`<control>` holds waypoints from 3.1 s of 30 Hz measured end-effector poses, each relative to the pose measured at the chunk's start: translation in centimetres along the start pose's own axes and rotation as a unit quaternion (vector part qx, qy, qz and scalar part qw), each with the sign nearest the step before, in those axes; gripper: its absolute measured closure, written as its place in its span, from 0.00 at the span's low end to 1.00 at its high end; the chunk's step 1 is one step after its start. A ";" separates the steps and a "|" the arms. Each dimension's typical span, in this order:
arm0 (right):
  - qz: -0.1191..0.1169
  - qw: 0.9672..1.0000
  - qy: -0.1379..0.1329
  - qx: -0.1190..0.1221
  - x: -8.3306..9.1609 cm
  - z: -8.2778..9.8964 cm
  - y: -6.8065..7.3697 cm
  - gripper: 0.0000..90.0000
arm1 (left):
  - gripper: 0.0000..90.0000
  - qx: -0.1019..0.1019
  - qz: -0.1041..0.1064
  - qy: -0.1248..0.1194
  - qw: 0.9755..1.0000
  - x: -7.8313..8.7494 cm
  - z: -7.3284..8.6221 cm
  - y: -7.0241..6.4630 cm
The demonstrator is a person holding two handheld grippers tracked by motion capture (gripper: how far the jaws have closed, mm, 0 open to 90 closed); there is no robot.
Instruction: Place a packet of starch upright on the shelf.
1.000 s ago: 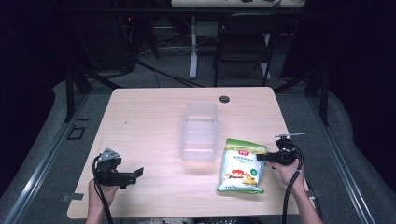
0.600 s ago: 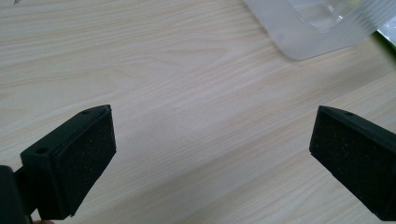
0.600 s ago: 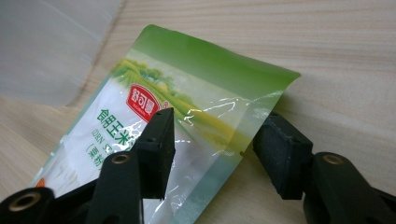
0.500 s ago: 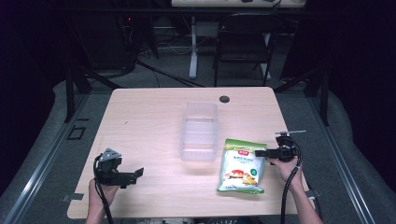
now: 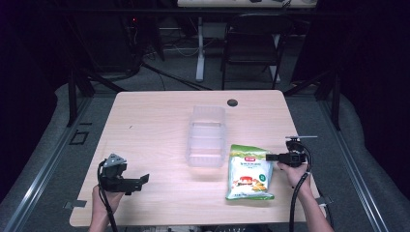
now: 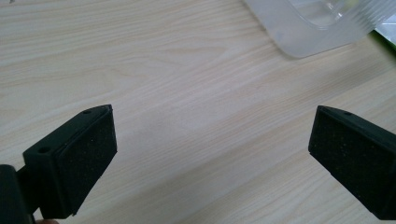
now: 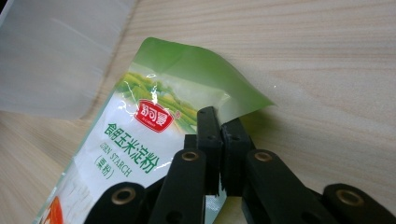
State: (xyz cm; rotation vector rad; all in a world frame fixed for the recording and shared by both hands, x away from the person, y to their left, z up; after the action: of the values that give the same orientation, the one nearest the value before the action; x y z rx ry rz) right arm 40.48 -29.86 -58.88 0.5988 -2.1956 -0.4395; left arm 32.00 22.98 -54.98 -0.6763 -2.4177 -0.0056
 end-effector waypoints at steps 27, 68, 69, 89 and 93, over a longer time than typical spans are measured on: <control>0.017 0.996 -0.027 0.088 3.1 -1.1 2.5 1.00 | 0.01 -0.024 -0.006 -0.011 1.000 0.2 0.0 -0.1; 0.016 0.980 -0.101 0.173 8.9 -5.9 8.7 1.00 | 0.01 -0.037 -0.007 0.004 0.999 -0.2 0.0 -0.2; 0.014 0.979 -0.100 0.175 8.9 -6.0 8.8 1.00 | 0.01 -0.039 -0.010 0.001 0.999 -0.2 0.0 -0.2; 0.030 0.964 -0.128 0.232 9.3 -8.8 12.3 1.00 | 0.00 -0.028 -0.024 0.012 0.999 -0.3 0.1 -0.3; 0.027 0.963 -0.132 0.234 9.5 -9.7 12.5 1.00 | 0.00 -0.021 -0.023 -0.003 1.000 0.1 0.0 -0.2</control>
State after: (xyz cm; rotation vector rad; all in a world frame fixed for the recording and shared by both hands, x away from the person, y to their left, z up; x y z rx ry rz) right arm 39.23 -25.84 -40.91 0.7610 -2.5873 0.0442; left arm 31.83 22.83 -54.86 -0.6414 -2.4442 -0.0735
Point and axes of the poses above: each handheld gripper's, and its own axes: x roughly backward along the jaws, z roughly out of its underside, y roughly to its left, the point moved 4 cm from there along -x, roughly forward along the jaws, and after that the axes turned 9 degrees about -y, right-handed, at the moved point
